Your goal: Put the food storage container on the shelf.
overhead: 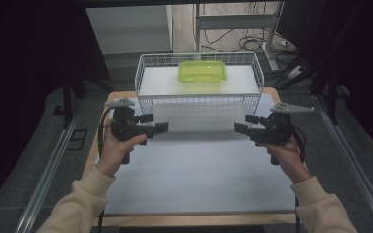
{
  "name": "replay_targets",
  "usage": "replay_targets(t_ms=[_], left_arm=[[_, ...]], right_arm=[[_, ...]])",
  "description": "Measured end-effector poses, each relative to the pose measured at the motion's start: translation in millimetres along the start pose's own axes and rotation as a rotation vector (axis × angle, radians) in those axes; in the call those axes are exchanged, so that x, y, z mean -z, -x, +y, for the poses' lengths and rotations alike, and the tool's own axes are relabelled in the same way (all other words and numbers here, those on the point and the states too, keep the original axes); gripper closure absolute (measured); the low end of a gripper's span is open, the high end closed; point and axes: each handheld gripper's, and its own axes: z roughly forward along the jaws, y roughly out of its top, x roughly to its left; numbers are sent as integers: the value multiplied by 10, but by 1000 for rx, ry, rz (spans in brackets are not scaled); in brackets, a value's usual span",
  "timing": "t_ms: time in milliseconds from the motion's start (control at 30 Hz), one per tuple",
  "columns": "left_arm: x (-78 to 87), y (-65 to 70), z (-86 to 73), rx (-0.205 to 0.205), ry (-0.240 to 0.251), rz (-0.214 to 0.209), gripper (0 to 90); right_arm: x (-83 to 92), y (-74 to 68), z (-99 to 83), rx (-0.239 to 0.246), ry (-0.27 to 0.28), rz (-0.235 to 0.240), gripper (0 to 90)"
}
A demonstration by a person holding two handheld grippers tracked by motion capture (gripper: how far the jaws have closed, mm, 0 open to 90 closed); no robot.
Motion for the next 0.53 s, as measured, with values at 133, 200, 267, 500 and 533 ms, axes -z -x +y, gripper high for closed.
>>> replay_targets(t_ms=[133,200,267,500,533], left_arm=[[-19,23,-341,-34,-18,26,172],[-35,17,-474,-42,-23,48,176],[-46,-1,-546,-35,-31,52,180],[-44,-5,-548,-28,-33,50,190],[-44,-5,-548,-28,-33,50,190]], right_arm=[[-1,-19,-308,8,-39,17,316],[-21,-28,-448,15,-66,12,311],[-36,-36,-530,24,-79,11,308],[12,-77,-502,62,-25,2,257],[12,-77,-502,62,-25,2,257]])
